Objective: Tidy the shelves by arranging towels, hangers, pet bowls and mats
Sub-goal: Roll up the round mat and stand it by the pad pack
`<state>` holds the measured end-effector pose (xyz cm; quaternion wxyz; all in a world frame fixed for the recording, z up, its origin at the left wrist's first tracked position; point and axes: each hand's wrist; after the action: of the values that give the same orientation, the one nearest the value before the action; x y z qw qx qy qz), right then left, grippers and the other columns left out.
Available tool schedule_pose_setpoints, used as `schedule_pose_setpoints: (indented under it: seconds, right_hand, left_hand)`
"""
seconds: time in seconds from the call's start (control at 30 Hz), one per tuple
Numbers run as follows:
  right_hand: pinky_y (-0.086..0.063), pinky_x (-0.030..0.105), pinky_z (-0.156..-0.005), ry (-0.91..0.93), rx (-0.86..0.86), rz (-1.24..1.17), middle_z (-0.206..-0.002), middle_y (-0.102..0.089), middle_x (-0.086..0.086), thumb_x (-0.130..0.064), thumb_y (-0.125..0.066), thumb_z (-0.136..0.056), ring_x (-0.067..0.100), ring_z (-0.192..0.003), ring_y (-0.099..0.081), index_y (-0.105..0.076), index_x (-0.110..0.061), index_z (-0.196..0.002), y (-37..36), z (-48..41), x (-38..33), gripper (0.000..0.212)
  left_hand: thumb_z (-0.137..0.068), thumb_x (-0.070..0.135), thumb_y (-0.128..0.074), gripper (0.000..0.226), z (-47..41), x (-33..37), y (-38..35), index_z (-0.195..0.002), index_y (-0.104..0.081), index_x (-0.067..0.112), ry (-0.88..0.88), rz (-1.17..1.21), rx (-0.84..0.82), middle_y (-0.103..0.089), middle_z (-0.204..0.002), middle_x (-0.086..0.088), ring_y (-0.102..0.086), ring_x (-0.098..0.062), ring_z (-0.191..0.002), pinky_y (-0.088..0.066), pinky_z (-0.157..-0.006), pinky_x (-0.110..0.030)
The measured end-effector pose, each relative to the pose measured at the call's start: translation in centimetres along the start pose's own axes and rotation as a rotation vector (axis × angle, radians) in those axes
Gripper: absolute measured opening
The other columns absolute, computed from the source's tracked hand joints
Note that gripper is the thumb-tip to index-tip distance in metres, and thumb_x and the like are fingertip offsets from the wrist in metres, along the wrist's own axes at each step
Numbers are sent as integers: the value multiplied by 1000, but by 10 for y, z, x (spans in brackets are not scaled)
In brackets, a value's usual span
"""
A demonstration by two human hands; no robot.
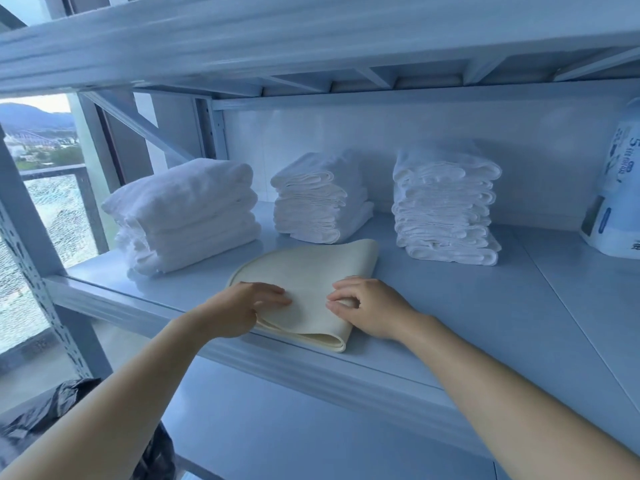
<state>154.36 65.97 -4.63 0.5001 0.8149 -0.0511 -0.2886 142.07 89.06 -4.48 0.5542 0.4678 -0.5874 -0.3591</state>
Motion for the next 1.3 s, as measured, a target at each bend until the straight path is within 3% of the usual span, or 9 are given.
schedule_pose_setpoints:
  seconds: [0.1, 0.23, 0.33, 0.4, 0.53, 0.73, 0.87, 1.1, 1.3]
  right_hand:
    - [-40, 26, -96, -8, -4, 0, -112, -65, -4, -40, -53, -90, 5, -115, -47, -71, -22, -101, -2, 0, 0, 27]
    - [-39, 28, -98, -7, -19, 5, -113, -63, 0, -39, -50, -92, 8, -116, -46, -70, -23, -103, -4, -1, 0, 28]
    - [-37, 27, -98, 6, -40, 29, -114, -62, 2, -39, -47, -94, 10, -118, -44, -69, -23, -106, -5, -5, 0, 30]
    - [-38, 29, -95, 10, -69, 56, -111, -62, 6, -39, -44, -95, 14, -116, -46, -69, -16, -103, -8, -10, -2, 35]
    - [-38, 32, -92, 17, -107, 74, -107, -62, 11, -39, -41, -96, 18, -108, -49, -67, -6, -94, -9, -18, -3, 42]
    - [-40, 36, -90, 9, -11, 55, -106, -63, 16, -25, -47, -95, 26, -105, -54, -66, 0, -95, 5, -40, 5, 32]
    - [-33, 16, -94, 46, 10, 71, -117, -62, 4, -17, -48, -94, 15, -113, -52, -68, -10, -108, 9, -45, 14, 26]
    - [-24, 8, -99, 34, 22, 159, -135, -50, -8, 2, -47, -81, 9, -124, -44, -60, -26, -122, 13, -27, 43, 52]
    - [-33, 18, -99, 103, 91, 176, -131, -55, -5, -2, -56, -83, 13, -122, -47, -63, -27, -119, 5, -25, 52, 45]
  left_hand:
    - [-66, -20, -28, 82, -3, 2, 4, -122, -58, 32, 24, 164, 14, -47, -138, 10, -38, -11, -131, -25, -111, -22]
    - [-67, -20, -29, 80, -6, 7, 10, -106, -60, 43, 68, 355, -62, -49, -136, 11, -40, -8, -128, -31, -109, -28]
    - [-66, -5, -38, 67, -9, 11, 18, -102, -64, 45, 66, 450, -141, -51, -133, 15, -51, 0, -104, -41, -96, -27]
    - [-68, 6, -44, 59, -13, 15, 17, -106, -63, 46, 37, 466, -143, -49, -134, 17, -48, 3, -110, -37, -93, -18]
    - [-97, 20, -41, 37, -30, 9, -3, -126, -53, 40, 2, 236, -28, -38, -145, 12, -33, -5, -132, -23, -110, -25]
    - [-95, 49, -36, 38, -38, -13, -13, -132, -35, 55, 16, -1, -43, -25, -151, 15, -23, -6, -139, -14, -115, -27]
    - [-96, 44, -39, 37, -42, -20, -12, -132, -36, 55, -18, -4, -27, -28, -150, 13, -26, -6, -137, -16, -114, -25]
    - [-83, 30, -58, 37, -68, -1, -9, -118, -57, 39, -48, -37, 53, -49, -127, 12, -47, -10, -118, -37, -99, -27]
    - [-79, 5, -53, 33, -84, 25, -27, -101, -63, 27, -154, 119, 200, -57, -105, 9, -56, -12, -95, -38, -77, -19]
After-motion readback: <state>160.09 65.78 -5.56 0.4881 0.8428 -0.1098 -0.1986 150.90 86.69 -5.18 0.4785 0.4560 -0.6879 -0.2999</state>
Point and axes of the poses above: each hand's wrist, its own z-axis away from the middle knuckle, its own y-axis out of the back of the hand, x = y × z
